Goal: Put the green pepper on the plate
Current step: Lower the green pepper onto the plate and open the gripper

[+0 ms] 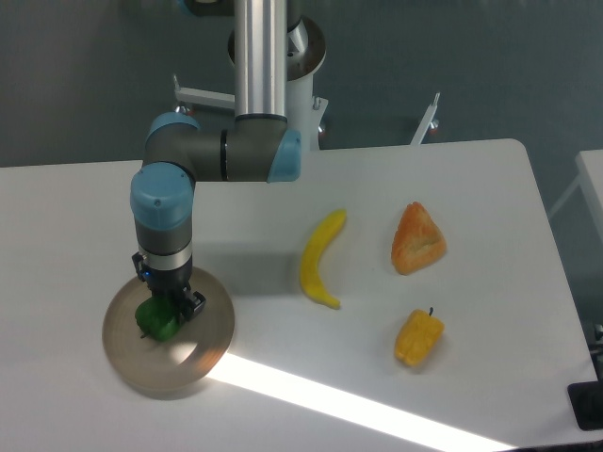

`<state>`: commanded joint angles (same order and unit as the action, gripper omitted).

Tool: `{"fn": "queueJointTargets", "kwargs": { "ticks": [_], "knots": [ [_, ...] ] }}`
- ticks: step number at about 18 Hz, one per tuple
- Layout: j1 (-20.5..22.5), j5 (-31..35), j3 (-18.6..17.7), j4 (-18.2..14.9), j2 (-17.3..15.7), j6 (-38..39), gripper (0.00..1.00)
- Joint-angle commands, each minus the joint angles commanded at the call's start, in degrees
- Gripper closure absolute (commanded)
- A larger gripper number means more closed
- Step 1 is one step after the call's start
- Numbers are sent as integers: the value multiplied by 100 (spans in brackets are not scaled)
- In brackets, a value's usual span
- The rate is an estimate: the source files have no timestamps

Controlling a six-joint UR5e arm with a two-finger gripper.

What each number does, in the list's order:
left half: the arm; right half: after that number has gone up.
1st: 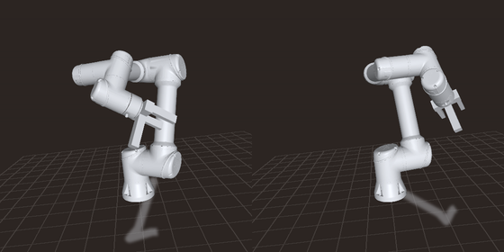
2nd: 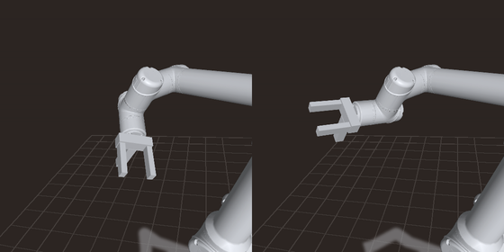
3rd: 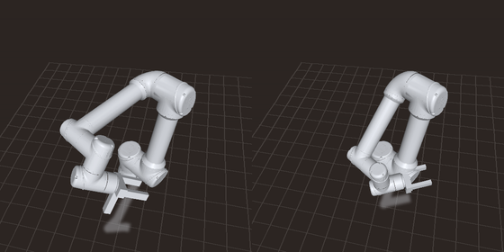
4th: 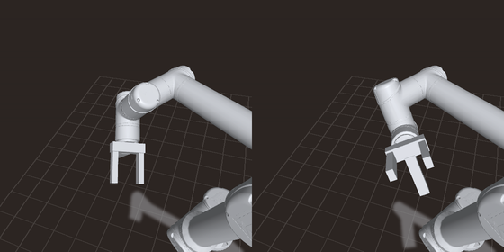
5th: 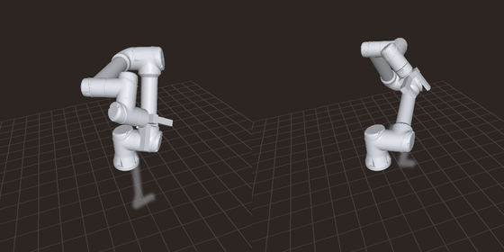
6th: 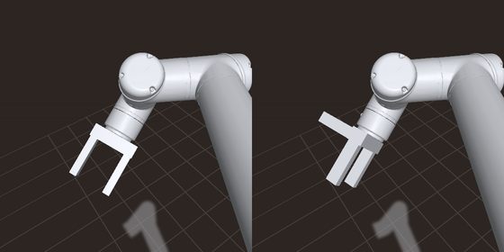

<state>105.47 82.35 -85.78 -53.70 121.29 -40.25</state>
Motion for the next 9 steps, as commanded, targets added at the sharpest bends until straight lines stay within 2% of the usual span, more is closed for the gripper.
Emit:
{"fn": "queueJointTargets", "kwargs": {
  "ticks": [2,3,6,9],
  "knots": [
    [0,0,-9,0,0,-9,58],
    [0,0,-9,-9,0,0,54],
    [0,9,-9,-9,0,9,29],
    [0,9,-9,-9,-44,0,16]
  ]
}}
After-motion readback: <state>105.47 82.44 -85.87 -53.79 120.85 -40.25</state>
